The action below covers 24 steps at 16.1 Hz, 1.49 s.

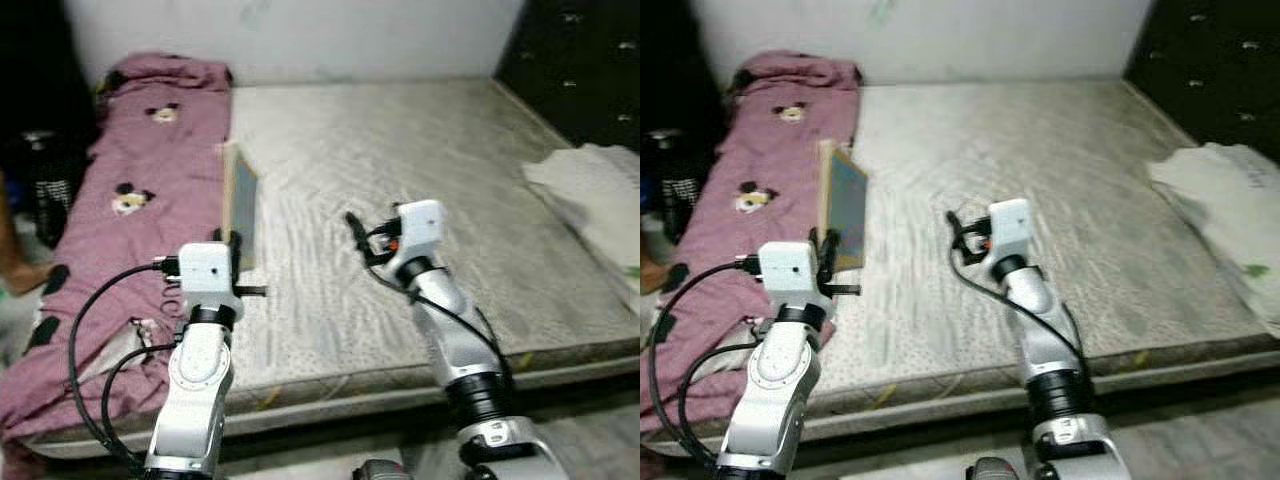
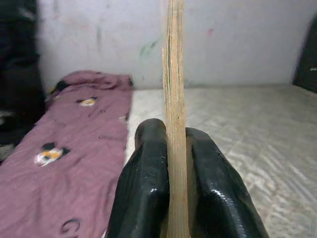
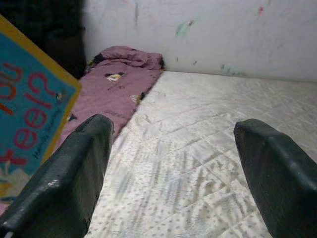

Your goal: Clean up the room

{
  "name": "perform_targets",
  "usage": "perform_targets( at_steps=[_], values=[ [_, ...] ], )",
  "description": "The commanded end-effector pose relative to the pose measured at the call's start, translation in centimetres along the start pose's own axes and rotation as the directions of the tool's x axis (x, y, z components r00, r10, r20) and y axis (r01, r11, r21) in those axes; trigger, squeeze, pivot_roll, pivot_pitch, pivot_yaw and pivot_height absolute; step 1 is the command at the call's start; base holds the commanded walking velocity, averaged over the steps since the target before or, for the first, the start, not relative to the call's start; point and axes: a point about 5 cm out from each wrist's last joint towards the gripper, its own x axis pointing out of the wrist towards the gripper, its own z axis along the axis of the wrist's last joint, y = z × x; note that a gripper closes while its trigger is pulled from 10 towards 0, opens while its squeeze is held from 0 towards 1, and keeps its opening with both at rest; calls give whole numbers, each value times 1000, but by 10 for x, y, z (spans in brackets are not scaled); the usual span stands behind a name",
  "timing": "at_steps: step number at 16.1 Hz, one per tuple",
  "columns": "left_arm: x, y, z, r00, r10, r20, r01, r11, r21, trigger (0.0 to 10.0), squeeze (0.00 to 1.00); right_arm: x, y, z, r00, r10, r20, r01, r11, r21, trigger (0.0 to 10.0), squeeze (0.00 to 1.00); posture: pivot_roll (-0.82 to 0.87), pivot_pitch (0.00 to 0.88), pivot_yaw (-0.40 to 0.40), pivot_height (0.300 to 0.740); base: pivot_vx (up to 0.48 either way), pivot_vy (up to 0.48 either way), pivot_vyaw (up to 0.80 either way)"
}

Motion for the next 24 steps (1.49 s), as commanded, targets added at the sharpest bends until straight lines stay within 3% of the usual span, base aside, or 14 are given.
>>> perform_targets(
  at_steps=[1,2,4,5,6,8,9,11,13,14,17,20,24],
  values=[
    [0,10,5,998,66,22,-67,998,6,10000,0,6,6,9,999,30,31,-30,999,-13,10000,0,-51,9,-31,740,0,0,0],
    [-2,14,7,992,112,57,-115,993,39,10000,0,6,7,9,999,30,30,-29,999,-14,10000,0,-51,9,-31,740,0,0,0],
    [-4,15,1,999,8,40,-4,995,-102,10000,0,6,6,9,1000,16,27,-15,999,-40,10000,0,-50,9,-34,740,0,0,0],
    [-5,19,2,999,19,49,-14,994,-109,10000,0,6,5,9,1000,12,26,-11,999,-46,10000,0,-50,9,-34,740,0,0,0],
    [-5,31,0,992,114,51,-110,992,-69,10000,0,7,3,10,999,-24,31,25,999,-47,10000,0,-44,12,-36,740,0,0,0],
    [-6,36,3,990,129,51,-126,990,-56,10000,0,8,-1,13,997,-62,39,65,995,-81,10000,0,-44,12,-36,740,0,0,0],
    [-8,42,-1,982,187,23,-188,982,10,10000,0,7,-4,13,994,-96,48,102,984,-143,10000,0,-35,14,-40,740,0,0,0],
    [-18,46,-5,986,169,-12,-169,985,-37,10000,0,2,-10,10,991,-119,54,123,989,-86,10000,0,-30,17,-40,740,0,0,0],
    [-37,57,-4,987,163,5,-163,987,7,10000,0,-9,-18,8,989,-149,20,149,989,-8,10000,0,-30,23,-41,740,0,0,0],
    [-46,58,-3,986,169,-1,-169,985,32,10000,0,-16,-20,9,985,-167,36,168,985,-37,10000,0,-28,28,-44,740,0,0,0],
    [-63,55,-5,985,167,-36,-166,986,34,10000,0,-35,-26,5,984,-176,31,178,983,-55,10000,0,-23,35,-46,740,0,0,0],
    [-61,51,-9,988,136,-68,-137,990,-14,10000,0,-39,-26,3,983,-184,-1,184,982,-50,10000,0,-29,38,-49,740,0,0,0],
    [-58,46,-6,990,124,-65,-126,992,-23,10000,0,-42,-29,1,978,-203,-36,202,979,-42,10000,0,-33,43,-49,740,0,0,-200]
  ],
)
